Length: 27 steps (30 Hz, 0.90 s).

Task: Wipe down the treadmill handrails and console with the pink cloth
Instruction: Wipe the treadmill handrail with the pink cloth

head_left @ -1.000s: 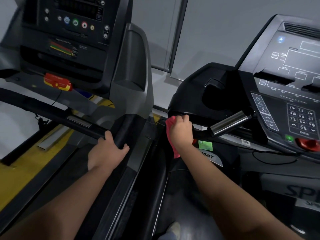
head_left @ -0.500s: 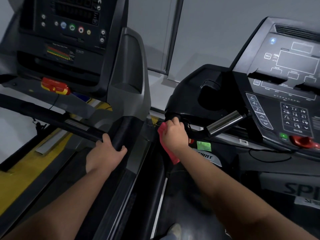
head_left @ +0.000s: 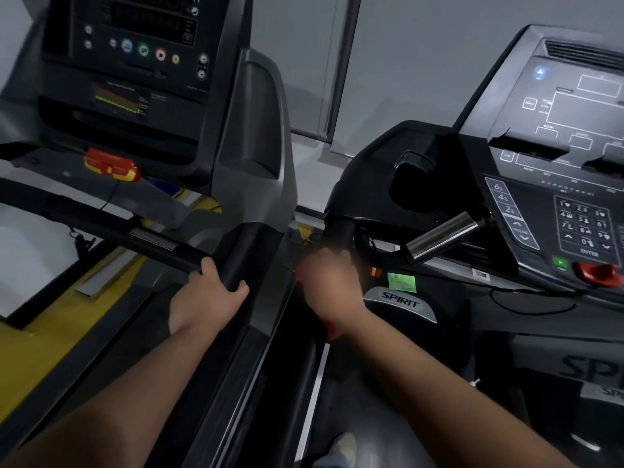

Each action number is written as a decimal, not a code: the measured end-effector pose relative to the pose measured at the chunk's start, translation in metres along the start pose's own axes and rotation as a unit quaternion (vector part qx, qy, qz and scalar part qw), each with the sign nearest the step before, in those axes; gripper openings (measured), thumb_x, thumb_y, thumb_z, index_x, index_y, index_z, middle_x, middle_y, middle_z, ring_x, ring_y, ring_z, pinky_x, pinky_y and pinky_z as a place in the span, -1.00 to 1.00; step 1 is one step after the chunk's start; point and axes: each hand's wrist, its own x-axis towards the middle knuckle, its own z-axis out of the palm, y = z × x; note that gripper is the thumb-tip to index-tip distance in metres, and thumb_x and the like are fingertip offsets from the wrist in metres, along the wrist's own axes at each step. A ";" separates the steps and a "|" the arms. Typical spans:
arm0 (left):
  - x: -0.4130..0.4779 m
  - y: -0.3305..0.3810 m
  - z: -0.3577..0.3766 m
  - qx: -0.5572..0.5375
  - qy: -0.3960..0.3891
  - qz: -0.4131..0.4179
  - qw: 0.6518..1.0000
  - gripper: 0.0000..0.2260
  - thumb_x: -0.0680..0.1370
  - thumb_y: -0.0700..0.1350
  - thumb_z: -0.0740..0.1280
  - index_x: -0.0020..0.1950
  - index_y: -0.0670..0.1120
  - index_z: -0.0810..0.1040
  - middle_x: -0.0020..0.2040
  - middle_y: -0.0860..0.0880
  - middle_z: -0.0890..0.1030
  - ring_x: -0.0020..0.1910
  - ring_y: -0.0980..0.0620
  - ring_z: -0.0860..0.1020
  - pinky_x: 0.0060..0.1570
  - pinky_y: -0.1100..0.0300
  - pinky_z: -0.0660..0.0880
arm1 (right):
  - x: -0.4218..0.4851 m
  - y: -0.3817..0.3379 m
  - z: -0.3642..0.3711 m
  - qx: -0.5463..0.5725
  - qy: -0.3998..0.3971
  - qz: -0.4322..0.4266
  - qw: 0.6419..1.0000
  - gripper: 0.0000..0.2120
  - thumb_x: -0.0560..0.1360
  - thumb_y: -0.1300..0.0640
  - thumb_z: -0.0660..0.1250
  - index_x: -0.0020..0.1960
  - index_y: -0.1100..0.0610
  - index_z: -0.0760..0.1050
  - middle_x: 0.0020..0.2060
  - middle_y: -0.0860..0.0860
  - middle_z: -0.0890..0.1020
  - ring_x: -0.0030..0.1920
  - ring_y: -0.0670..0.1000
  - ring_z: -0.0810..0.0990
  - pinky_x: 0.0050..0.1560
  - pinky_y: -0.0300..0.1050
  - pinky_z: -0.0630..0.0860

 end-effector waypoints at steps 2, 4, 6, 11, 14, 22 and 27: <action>0.001 -0.001 0.001 -0.002 0.002 0.001 1.000 -0.51 0.52 0.24 0.20 0.20 -0.12 0.25 -0.02 -0.15 0.48 -0.22 -0.11 0.50 -0.37 0.11 0.41 | 0.024 0.009 -0.002 0.001 0.009 0.028 1.000 -0.72 0.53 0.17 0.17 0.22 0.10 0.46 0.14 0.02 0.46 0.13 0.14 0.32 0.07 0.01 0.38; 0.001 -0.002 0.002 -0.005 0.003 0.002 1.000 -0.51 0.51 0.24 0.21 0.20 -0.12 0.25 -0.04 -0.14 0.48 -0.23 -0.11 0.51 -0.37 0.11 0.43 | 0.052 0.016 -0.006 -0.009 0.012 0.066 0.998 -0.68 0.51 0.21 0.18 0.26 0.13 0.43 0.18 0.04 0.45 0.18 0.16 0.31 0.13 0.04 0.40; 0.003 -0.002 0.002 -0.007 0.003 0.002 1.000 -0.51 0.51 0.24 0.21 0.20 -0.11 0.24 -0.04 -0.13 0.47 -0.24 -0.10 0.51 -0.37 0.11 0.45 | 0.075 0.020 -0.009 -0.028 0.004 0.091 0.995 -0.63 0.50 0.23 0.19 0.30 0.15 0.39 0.22 0.06 0.43 0.23 0.18 0.29 0.17 0.06 0.36; 0.005 -0.001 0.002 -0.011 -0.002 0.001 1.000 -0.52 0.50 0.24 0.22 0.19 -0.09 0.23 -0.05 -0.12 0.46 -0.26 -0.09 0.50 -0.41 0.13 0.41 | 0.101 0.013 -0.005 -0.158 -0.009 0.087 0.984 -0.61 0.52 0.18 0.20 0.34 0.15 0.34 0.27 0.07 0.38 0.23 0.16 0.30 0.16 0.03 0.33; 0.005 -0.001 0.002 -0.008 -0.002 -0.001 1.000 -0.51 0.50 0.24 0.22 0.22 -0.09 0.23 -0.05 -0.12 0.45 -0.26 -0.09 0.50 -0.43 0.14 0.37 | 0.096 0.006 -0.004 -0.206 -0.054 0.065 0.975 -0.59 0.51 0.11 0.23 0.35 0.11 0.34 0.27 0.05 0.40 0.26 0.14 0.28 0.20 0.07 0.30; 0.004 -0.001 0.001 -0.005 -0.005 -0.002 1.000 -0.47 0.51 0.23 0.21 0.28 -0.12 0.23 0.06 -0.17 0.48 -0.21 -0.11 0.47 -0.38 0.12 0.34 | 0.034 0.028 0.015 0.216 0.139 0.086 0.963 -0.67 0.49 0.25 0.23 0.19 -0.03 0.49 0.14 -0.15 0.50 0.25 0.06 0.29 0.19 0.00 0.24; 0.003 -0.001 0.001 0.001 -0.001 0.003 1.000 -0.52 0.51 0.23 0.21 0.19 -0.10 0.24 0.01 -0.15 0.47 -0.24 -0.11 0.48 -0.42 0.13 0.32 | 0.043 0.039 0.025 0.416 0.221 0.174 0.865 -0.70 0.55 0.27 0.19 0.24 0.07 0.45 0.14 -0.12 0.43 0.27 0.00 0.31 0.22 -0.18 0.25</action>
